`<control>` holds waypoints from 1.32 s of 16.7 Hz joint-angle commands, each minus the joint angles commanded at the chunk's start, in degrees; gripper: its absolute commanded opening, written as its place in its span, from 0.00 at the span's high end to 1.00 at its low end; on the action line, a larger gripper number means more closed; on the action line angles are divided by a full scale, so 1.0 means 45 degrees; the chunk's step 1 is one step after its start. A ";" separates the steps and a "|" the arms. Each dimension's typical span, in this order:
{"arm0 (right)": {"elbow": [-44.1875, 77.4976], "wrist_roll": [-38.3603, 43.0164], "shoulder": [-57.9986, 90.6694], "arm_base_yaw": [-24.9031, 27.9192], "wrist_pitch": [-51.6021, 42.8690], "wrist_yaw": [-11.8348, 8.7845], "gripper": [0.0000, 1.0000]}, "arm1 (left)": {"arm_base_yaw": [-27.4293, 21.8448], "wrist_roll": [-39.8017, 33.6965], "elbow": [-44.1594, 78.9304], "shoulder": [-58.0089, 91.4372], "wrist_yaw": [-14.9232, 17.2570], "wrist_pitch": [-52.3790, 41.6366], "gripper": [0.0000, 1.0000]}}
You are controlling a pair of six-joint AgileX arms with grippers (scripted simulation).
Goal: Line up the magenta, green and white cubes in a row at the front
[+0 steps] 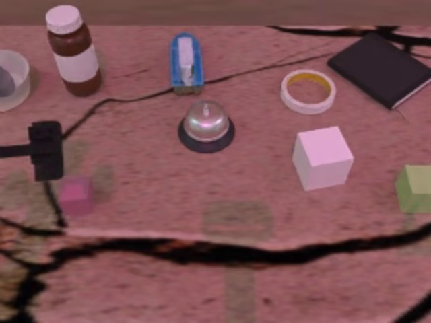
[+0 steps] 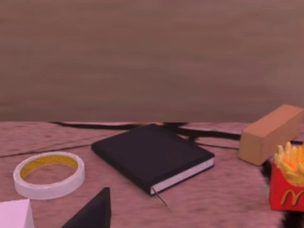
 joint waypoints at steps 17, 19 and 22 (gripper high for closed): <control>0.0000 0.0000 0.0000 0.0000 0.0000 0.0000 0.00 | -0.0795 -0.1204 0.6775 0.9098 -0.0023 -0.4710 0.00; 0.0000 0.0000 0.0000 0.0000 0.0000 0.0000 0.00 | -0.0818 -0.1178 0.6456 0.9313 -0.0025 -0.4245 0.00; 0.0000 0.0000 0.0000 0.0000 0.0000 0.0000 0.00 | -0.0826 -0.1173 0.5610 0.9971 -0.0021 -0.2616 0.00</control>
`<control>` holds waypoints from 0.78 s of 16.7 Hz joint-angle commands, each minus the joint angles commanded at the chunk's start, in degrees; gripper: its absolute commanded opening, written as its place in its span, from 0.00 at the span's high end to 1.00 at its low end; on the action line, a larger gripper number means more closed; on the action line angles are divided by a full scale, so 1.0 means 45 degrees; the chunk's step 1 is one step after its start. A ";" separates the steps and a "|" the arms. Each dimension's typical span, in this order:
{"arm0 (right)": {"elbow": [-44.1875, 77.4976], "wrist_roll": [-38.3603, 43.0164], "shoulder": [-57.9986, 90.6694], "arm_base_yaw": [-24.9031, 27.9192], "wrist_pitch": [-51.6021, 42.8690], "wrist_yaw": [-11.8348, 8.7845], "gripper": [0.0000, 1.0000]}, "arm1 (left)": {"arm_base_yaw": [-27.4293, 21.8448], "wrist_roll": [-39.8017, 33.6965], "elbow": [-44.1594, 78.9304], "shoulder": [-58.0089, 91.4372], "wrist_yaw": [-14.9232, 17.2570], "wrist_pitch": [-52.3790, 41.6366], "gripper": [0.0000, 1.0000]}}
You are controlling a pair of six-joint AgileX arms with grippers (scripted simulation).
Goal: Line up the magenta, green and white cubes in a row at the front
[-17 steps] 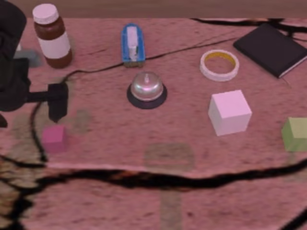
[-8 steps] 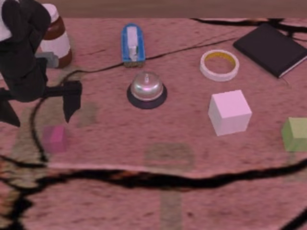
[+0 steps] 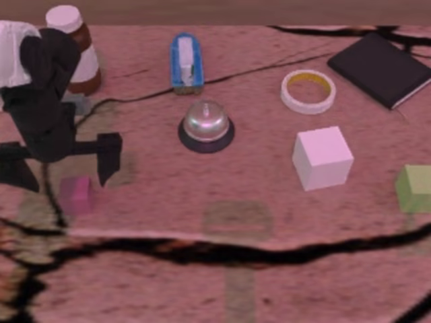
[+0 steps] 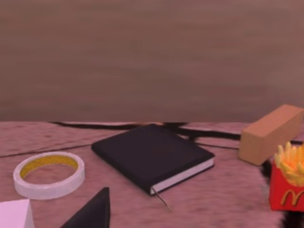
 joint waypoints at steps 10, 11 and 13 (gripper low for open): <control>0.0000 0.0000 0.0000 0.0000 0.0000 0.0000 0.00 | -0.0009 0.0003 -0.1166 0.0920 0.0006 0.2013 0.08; 0.0000 0.0000 0.0000 0.0000 0.0000 0.0000 0.00 | -0.0009 0.0003 -0.1166 0.0920 0.0006 0.2013 0.15; 0.0000 0.0000 0.0000 0.0000 0.0000 0.0000 0.00 | -0.0009 0.0003 -0.1166 0.0920 0.0006 0.2013 0.30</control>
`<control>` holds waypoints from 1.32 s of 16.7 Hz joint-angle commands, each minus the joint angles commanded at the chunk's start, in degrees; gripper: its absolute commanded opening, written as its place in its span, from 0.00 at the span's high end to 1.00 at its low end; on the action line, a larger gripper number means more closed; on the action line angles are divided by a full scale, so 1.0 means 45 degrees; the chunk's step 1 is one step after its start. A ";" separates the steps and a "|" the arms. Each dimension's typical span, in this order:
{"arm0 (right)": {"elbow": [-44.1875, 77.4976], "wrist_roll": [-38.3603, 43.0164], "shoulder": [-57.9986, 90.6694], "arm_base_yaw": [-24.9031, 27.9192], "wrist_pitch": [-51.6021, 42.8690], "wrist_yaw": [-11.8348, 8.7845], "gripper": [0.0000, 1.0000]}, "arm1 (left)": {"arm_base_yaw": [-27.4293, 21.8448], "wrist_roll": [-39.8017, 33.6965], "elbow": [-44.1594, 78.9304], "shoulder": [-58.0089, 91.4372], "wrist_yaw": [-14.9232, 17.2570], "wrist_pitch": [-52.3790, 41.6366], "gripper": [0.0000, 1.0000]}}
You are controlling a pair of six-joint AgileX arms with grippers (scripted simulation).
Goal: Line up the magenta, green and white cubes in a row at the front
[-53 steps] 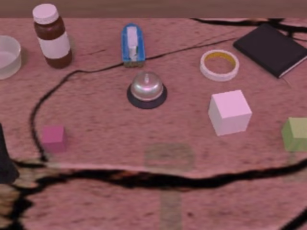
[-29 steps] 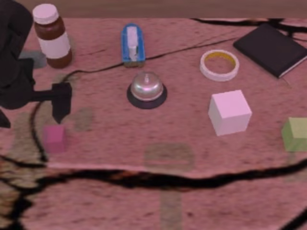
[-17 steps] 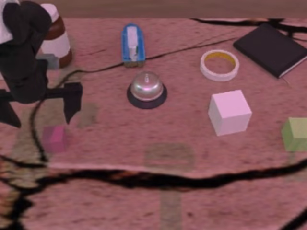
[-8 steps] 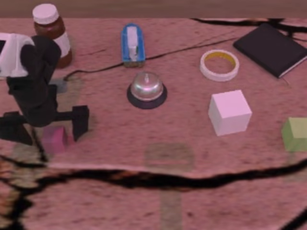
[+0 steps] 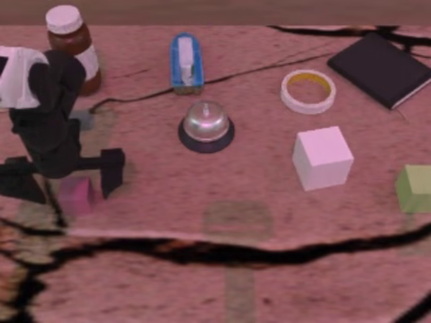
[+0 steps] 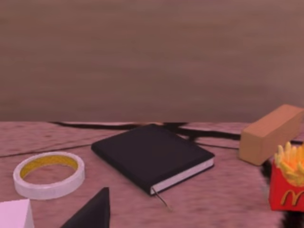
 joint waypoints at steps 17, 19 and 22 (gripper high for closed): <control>0.0000 0.0000 0.0000 0.0000 0.0000 0.0000 0.00 | 0.0000 0.0000 0.0000 0.0000 0.0000 0.0000 1.00; 0.0000 0.0000 0.0000 0.0000 0.0000 0.0000 0.00 | 0.0029 0.0073 0.0213 -0.0495 -0.0115 -0.0267 1.00; 0.0000 0.0000 0.0000 0.0000 0.0000 0.0000 0.00 | 0.0116 0.0026 0.0778 -0.0801 -0.0122 -0.1160 1.00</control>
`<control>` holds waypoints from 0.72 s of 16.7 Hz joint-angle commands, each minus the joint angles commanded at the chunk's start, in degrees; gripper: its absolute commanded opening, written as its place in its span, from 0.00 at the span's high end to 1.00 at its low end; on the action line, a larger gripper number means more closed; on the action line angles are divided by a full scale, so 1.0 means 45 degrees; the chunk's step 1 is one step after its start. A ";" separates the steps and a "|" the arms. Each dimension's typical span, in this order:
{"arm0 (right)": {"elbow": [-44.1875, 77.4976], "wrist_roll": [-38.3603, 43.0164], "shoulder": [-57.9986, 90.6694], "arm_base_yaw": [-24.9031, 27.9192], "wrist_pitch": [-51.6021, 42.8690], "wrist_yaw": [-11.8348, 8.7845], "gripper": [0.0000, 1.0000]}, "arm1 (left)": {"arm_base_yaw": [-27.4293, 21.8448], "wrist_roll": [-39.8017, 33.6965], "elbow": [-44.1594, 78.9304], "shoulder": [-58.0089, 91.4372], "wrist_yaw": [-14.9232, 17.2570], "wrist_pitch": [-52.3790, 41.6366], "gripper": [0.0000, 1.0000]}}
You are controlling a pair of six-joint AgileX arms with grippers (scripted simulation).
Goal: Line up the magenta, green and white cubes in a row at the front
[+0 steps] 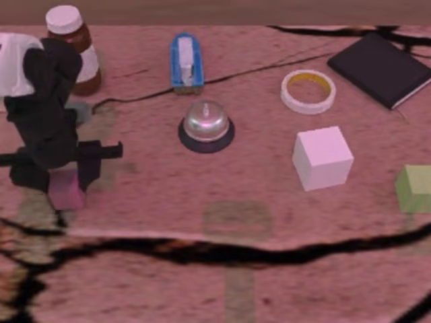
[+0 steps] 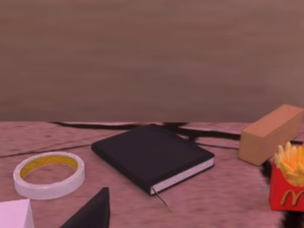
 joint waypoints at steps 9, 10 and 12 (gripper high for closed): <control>0.0000 0.0000 0.0000 0.0000 0.0000 0.0000 0.00 | 0.0142 0.0010 0.1343 -0.1010 -0.0003 -0.2335 1.00; 0.0000 0.0000 0.0000 0.0000 0.0000 0.0000 0.00 | 0.0072 0.0031 0.1312 -0.0959 -0.0008 -0.2304 1.00; 0.0000 0.0000 0.0000 0.0000 0.0000 0.0000 0.00 | -0.0075 -0.0093 0.1484 -0.0818 -0.0011 -0.2406 1.00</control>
